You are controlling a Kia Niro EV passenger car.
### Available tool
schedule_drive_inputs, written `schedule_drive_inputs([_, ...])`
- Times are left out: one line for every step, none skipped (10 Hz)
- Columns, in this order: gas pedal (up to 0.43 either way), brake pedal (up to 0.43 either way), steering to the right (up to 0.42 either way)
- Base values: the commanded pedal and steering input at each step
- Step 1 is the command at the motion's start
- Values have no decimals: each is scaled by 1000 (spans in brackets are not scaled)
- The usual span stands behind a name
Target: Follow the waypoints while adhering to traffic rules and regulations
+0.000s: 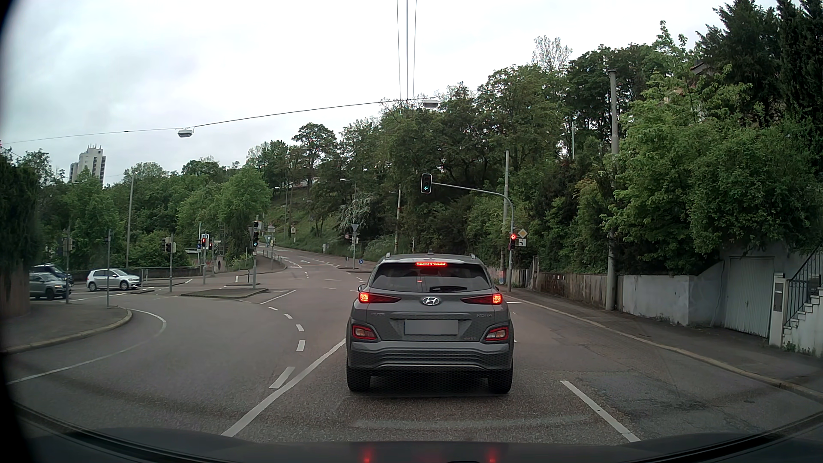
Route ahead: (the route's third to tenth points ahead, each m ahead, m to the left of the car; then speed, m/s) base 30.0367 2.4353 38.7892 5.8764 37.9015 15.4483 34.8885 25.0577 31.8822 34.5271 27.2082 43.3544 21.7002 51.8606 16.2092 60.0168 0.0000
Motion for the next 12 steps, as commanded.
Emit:
schedule_drive_inputs([0,128,-8])
schedule_drive_inputs([0,134,-8])
schedule_drive_inputs([0,152,-8])
schedule_drive_inputs([0,165,-8])
schedule_drive_inputs([0,165,-8])
schedule_drive_inputs([0,177,-8])
schedule_drive_inputs([0,177,-8])
schedule_drive_inputs([0,177,-8])
schedule_drive_inputs([0,177,-8])
schedule_drive_inputs([0,183,-8])
schedule_drive_inputs([0,183,-8])
schedule_drive_inputs([0,183,-8])
